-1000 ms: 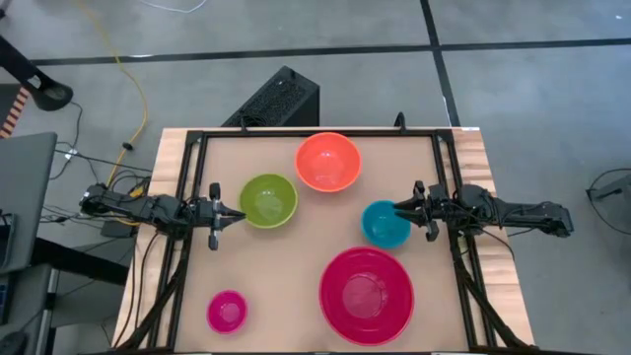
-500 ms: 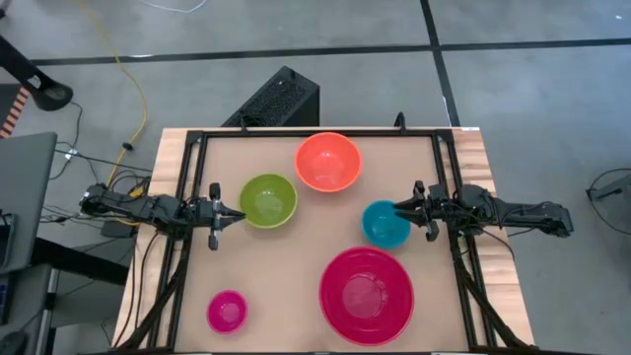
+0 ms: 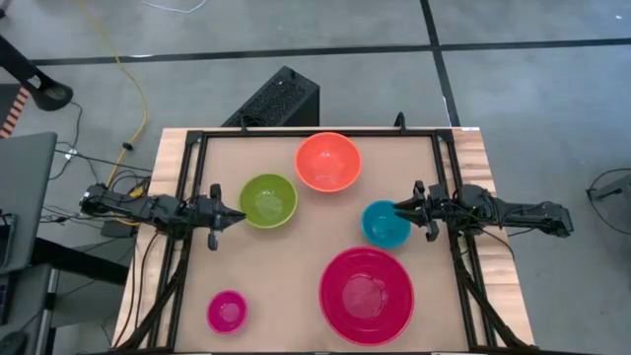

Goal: Nest bowls inside each other by size order
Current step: Stack the orange bowl on the red bowl

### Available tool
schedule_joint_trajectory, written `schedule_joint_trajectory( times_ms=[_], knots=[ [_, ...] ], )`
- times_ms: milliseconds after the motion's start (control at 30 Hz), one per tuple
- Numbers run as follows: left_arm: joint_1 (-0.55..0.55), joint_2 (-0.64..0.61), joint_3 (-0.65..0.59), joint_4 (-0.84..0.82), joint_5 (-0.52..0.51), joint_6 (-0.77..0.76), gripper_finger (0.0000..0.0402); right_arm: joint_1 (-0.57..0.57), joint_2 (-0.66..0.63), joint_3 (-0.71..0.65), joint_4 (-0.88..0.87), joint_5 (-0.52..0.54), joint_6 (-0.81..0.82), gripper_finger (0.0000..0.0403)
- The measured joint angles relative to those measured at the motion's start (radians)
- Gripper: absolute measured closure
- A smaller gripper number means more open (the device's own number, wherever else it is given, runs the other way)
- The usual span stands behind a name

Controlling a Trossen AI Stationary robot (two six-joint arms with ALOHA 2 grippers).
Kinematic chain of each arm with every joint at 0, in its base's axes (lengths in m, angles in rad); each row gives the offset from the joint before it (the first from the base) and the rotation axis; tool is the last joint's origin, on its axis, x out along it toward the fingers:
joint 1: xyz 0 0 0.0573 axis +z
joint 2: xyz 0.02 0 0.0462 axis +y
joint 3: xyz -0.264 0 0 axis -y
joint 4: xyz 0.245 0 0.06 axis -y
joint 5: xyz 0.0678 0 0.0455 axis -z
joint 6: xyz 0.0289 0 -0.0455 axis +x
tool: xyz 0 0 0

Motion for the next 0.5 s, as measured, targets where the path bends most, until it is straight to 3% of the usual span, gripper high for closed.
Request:
schedule_joint_trajectory(
  times_ms=[67, 200, 367, 500],
  knots=[
    [0.0, 0.0, -0.001, 0.033, -0.007, -0.166, 0.0383, 0.0, 0.0, 0.0, 0.0, 0.0, 0.0, 0.0286],
    [0.0, 0.0, 0.0, 0.034, -0.115, -0.398, 0.0383, 0.0, 0.0, 0.0, 0.0, 0.0, 0.0, 0.0286],
    [0.001, 0.0, 0.002, 0.065, -0.336, -0.695, 0.0383, 0.0, 0.0, 0.0, 0.0, 0.0, 0.0, 0.0286],
    [0.001, 0.0, 0.002, 0.057, -0.337, -0.902, 0.0383, 0.0, 0.0, 0.0, 0.0, 0.016, 0.0, 0.0286]
  ],
)
